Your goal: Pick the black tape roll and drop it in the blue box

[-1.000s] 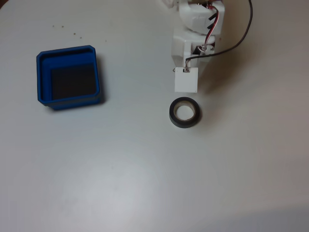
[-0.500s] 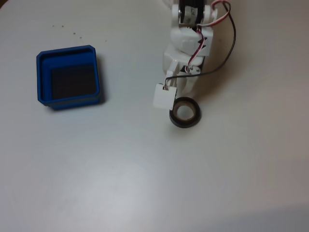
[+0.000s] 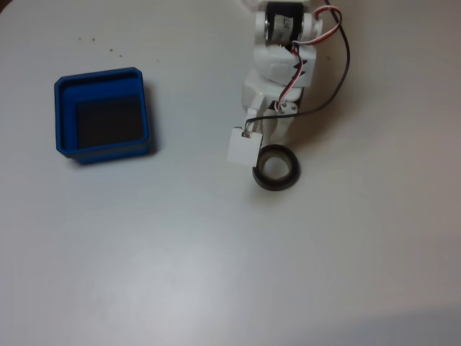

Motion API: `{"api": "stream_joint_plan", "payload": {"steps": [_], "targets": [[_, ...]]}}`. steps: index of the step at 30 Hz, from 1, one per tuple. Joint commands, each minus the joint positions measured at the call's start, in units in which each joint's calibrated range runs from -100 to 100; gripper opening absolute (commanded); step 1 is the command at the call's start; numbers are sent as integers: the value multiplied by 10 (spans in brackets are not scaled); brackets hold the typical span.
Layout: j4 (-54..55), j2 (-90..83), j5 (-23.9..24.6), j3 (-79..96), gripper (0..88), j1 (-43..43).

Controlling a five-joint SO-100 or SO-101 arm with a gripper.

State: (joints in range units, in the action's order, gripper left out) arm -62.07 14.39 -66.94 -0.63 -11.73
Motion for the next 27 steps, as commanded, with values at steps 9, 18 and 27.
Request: {"api": "stream_joint_plan", "payload": {"steps": [9, 18, 27], "targets": [[12, -3, -5, -47, 194, 3], [12, 70, -57, -146, 202, -3], [12, 106, -64, -171, 202, -7]]}}
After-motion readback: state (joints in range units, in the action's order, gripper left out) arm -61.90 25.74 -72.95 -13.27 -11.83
